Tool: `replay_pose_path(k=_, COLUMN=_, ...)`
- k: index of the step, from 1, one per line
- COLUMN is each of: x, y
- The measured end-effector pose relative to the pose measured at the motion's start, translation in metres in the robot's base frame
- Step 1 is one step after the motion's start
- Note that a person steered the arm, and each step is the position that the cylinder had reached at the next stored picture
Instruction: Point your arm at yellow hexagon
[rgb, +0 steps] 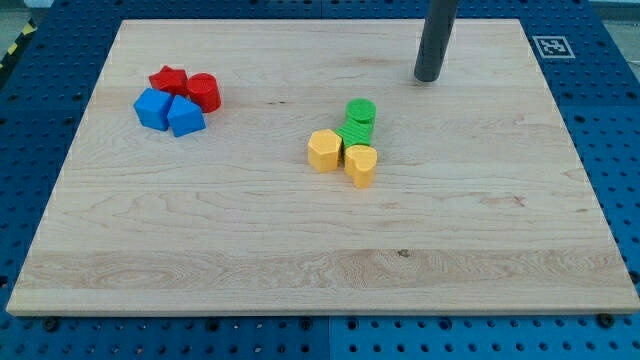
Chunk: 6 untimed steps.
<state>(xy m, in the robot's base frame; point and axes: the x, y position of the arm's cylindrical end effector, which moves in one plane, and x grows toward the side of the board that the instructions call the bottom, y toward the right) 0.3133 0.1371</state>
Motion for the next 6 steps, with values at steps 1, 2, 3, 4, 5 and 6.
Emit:
replay_pose_path(k=1, x=0.0, y=-0.004)
replay_pose_path(k=2, x=0.0, y=-0.019)
replay_pose_path(k=3, x=0.0, y=-0.091)
replay_pose_path(k=4, x=0.014, y=-0.127)
replay_pose_path(k=5, x=0.051, y=-0.134)
replay_pose_path(k=6, x=0.085, y=-0.148)
